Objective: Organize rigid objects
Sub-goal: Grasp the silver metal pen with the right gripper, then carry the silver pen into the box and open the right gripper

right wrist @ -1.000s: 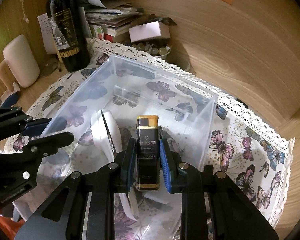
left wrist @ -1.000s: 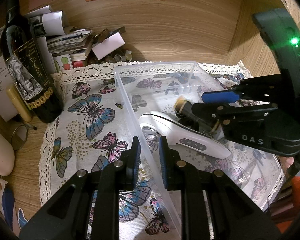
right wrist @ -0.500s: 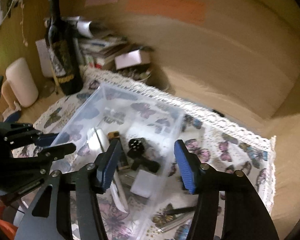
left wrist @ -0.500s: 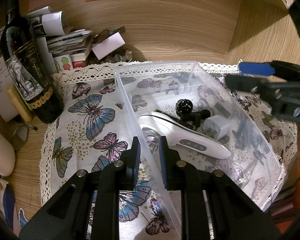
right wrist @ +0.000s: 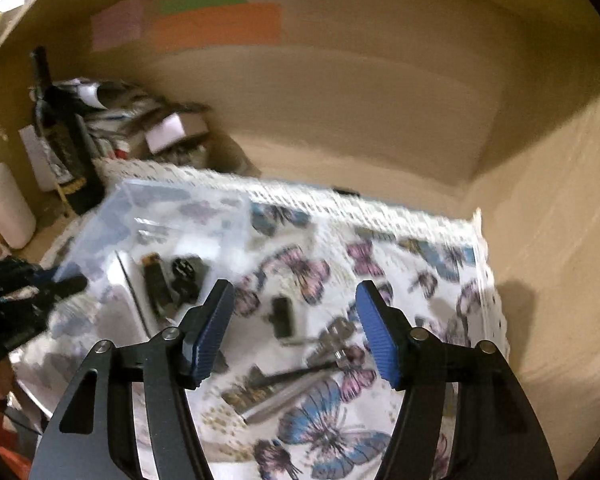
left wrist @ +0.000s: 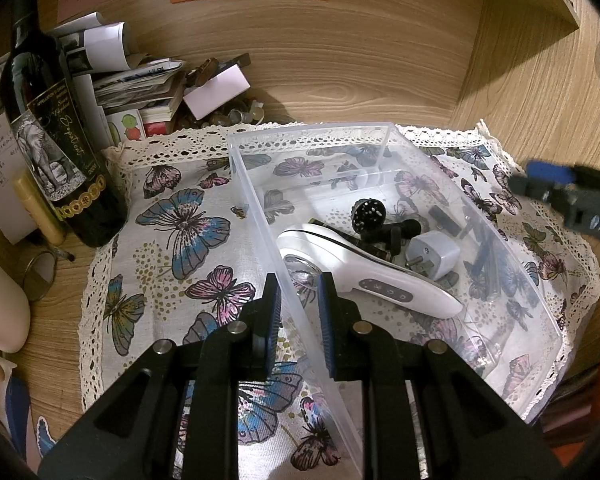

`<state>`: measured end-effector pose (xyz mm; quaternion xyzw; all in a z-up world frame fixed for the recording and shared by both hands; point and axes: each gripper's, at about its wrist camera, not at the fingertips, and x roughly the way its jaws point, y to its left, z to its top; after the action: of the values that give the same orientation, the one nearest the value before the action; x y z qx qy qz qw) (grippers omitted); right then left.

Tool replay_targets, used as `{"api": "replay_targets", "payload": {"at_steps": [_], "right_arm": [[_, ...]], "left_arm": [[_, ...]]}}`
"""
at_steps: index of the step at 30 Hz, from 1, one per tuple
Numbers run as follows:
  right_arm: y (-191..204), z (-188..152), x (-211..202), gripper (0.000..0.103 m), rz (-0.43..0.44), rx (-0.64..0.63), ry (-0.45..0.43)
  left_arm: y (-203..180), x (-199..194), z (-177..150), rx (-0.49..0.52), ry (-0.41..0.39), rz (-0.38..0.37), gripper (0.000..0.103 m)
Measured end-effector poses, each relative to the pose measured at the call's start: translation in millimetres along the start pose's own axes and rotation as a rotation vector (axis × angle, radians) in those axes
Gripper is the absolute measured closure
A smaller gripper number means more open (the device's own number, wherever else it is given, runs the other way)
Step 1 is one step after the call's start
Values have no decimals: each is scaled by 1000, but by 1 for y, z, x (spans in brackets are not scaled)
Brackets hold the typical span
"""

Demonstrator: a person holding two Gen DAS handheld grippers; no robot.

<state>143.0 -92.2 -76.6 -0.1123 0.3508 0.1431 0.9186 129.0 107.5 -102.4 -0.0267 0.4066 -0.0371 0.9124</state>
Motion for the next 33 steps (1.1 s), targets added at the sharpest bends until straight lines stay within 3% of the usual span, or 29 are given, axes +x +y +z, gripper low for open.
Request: {"api": "replay_targets", "payload": {"at_steps": [12, 15, 17, 20, 22, 23, 33], "right_arm": [[-16, -57, 65, 43, -5, 101, 210], [-21, -66, 61, 44, 3, 119, 194], [-24, -69, 58, 52, -4, 123, 185], [-28, -71, 55, 69, -18, 127, 174], [-34, -73, 54, 86, -25, 133, 167], [-36, -73, 54, 88, -29, 139, 164], [-46, -61, 31, 89, -59, 162, 88]], "left_arm": [[0, 0, 0, 0, 0, 0, 84], [0, 0, 0, 0, 0, 1, 84], [0, 0, 0, 0, -1, 0, 84], [0, 0, 0, 0, -1, 0, 84], [0, 0, 0, 1, -1, 1, 84], [0, 0, 0, 2, -1, 2, 84], [0, 0, 0, 2, -1, 1, 84]]}}
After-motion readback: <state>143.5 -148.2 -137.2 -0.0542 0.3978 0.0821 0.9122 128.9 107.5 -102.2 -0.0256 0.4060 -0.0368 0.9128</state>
